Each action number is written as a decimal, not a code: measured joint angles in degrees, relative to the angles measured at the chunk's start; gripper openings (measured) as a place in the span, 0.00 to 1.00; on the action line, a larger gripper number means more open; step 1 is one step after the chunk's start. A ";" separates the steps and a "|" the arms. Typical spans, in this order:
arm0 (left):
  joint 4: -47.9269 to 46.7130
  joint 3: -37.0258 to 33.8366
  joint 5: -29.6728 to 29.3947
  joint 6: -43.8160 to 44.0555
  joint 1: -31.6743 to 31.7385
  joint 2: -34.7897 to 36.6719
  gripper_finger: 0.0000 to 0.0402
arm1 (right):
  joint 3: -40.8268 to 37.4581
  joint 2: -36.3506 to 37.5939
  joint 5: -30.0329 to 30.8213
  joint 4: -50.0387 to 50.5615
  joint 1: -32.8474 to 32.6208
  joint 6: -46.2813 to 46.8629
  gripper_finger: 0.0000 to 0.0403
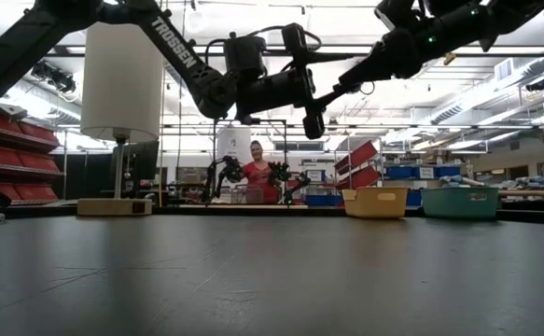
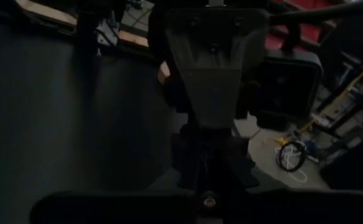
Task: Sort batteries
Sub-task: Put the top silver battery into the blue bin
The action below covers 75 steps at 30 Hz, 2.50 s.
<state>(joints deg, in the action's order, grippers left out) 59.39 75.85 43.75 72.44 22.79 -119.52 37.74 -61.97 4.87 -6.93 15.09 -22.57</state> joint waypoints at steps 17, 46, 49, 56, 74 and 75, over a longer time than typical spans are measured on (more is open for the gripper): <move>-5.29 0.00 -2.71 -3.16 0.69 0.15 0.55 | -0.20 2.16 1.81 6.31 0.63 2.04 0.11; -53.22 0.02 -36.80 -31.69 0.81 6.76 0.52 | -0.22 2.05 0.43 17.76 2.86 16.47 0.13; -59.30 0.02 -36.50 -30.61 0.79 8.07 0.51 | -0.63 1.87 -0.03 18.58 3.05 16.93 0.13; -77.01 1.64 -36.49 -32.53 -2.61 10.19 0.50 | -0.85 -0.68 -0.24 21.68 4.41 16.98 0.13; -102.23 9.94 -34.47 -41.97 -3.53 10.29 0.50 | 3.23 -0.07 -6.41 31.75 6.43 28.44 0.12; -102.82 9.94 -34.03 -41.97 -3.57 10.29 0.50 | 3.23 -0.07 -6.43 32.22 6.41 28.42 0.11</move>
<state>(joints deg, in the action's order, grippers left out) -43.43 85.80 9.72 30.48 19.23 -109.23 40.97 -62.04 -1.56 25.29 21.50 5.85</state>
